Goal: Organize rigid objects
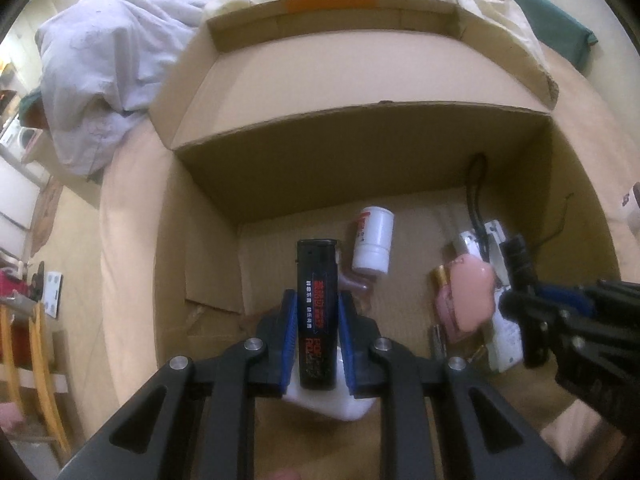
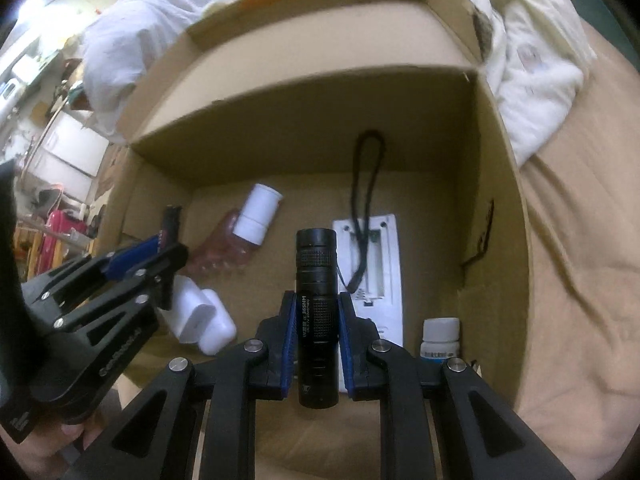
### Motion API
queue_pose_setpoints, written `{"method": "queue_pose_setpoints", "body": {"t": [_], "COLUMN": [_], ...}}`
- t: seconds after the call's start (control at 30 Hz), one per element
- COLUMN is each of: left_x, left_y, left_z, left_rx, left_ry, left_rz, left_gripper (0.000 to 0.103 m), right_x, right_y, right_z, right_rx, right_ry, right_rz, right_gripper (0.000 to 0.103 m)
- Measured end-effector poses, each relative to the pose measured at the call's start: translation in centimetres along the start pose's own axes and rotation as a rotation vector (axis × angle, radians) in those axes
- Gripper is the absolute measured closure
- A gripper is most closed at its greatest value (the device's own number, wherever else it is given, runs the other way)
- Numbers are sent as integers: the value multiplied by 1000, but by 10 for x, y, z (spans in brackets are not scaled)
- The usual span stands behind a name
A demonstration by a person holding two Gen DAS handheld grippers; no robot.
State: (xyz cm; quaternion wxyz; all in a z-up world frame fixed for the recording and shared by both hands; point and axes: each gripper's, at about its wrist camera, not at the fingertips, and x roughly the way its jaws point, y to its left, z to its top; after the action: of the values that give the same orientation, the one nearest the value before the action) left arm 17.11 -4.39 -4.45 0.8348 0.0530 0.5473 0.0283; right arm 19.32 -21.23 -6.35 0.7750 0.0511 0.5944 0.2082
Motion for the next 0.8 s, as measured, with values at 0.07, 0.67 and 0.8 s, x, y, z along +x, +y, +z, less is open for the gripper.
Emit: {"method": "queue_pose_setpoints", "body": {"t": [0.07,0.67,0.8], "left_x": [1,-45,-62], "left_y": [0,4,17], "left_z": [0,-2,1], "left_rx": [0,-57,-93], "left_ry": [1,-77,-84], "left_rz": [4,-7,-28], "left_gripper": [85,40,29], "right_x": [2,-49,-57], "right_y": [-3,-6,-5], "right_z": [2,10,8], "right_rx": [15,51,80], "right_ry": [6,-235,-257], "right_rz": [-1,86,104], "right_gripper": [83,3,3]}}
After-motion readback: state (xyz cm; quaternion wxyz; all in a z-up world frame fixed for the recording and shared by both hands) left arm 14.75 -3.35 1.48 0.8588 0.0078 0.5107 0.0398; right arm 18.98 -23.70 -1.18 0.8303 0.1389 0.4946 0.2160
